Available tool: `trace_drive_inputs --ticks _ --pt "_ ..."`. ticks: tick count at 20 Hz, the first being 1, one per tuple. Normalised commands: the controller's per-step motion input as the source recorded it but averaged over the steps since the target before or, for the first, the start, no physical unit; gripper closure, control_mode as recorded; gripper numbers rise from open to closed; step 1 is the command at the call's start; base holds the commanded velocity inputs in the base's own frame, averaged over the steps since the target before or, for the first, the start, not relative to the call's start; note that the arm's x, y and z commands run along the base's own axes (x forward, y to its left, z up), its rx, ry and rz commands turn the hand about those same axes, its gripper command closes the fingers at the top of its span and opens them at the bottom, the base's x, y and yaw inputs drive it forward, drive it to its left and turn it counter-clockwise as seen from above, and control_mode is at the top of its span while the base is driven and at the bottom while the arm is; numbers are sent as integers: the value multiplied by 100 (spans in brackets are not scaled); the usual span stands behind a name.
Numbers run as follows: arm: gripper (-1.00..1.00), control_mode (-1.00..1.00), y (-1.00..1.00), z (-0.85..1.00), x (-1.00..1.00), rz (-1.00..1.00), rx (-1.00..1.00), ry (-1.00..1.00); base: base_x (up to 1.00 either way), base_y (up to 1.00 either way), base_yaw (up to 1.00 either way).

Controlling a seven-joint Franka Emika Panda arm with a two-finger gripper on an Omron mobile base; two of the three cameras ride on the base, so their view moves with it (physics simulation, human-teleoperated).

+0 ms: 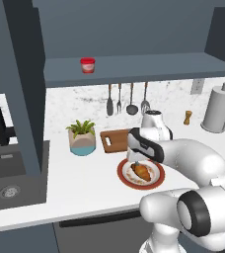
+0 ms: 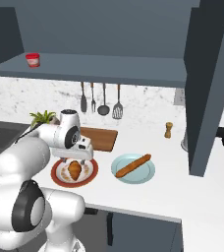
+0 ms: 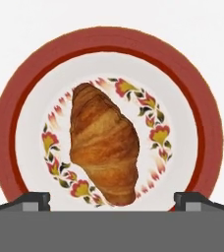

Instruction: From the different types of pastries on the counter, select a croissant and place it on the cutting board. Then retrieve a jar of jam from the cabinet and place it alongside the croissant on the cutting board.

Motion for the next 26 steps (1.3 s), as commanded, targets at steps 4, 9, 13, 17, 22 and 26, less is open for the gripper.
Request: trace_drive_inputs --ticks 4,9,13,17,22,26 --pt "-100 -100 10 -21 7 0 0 0 0 0 0" --pt "-100 -100 0 -12 9 0 0 0 0 0 0" --pt "-100 -100 0 -10 9 0 0 0 0 0 0" --pt "-100 -100 0 -19 6 0 0 0 0 0 0" --pt "-100 -100 0 -20 5 0 0 0 0 0 0" --pt "-100 -100 0 -19 3 0 0 0 0 0 0"
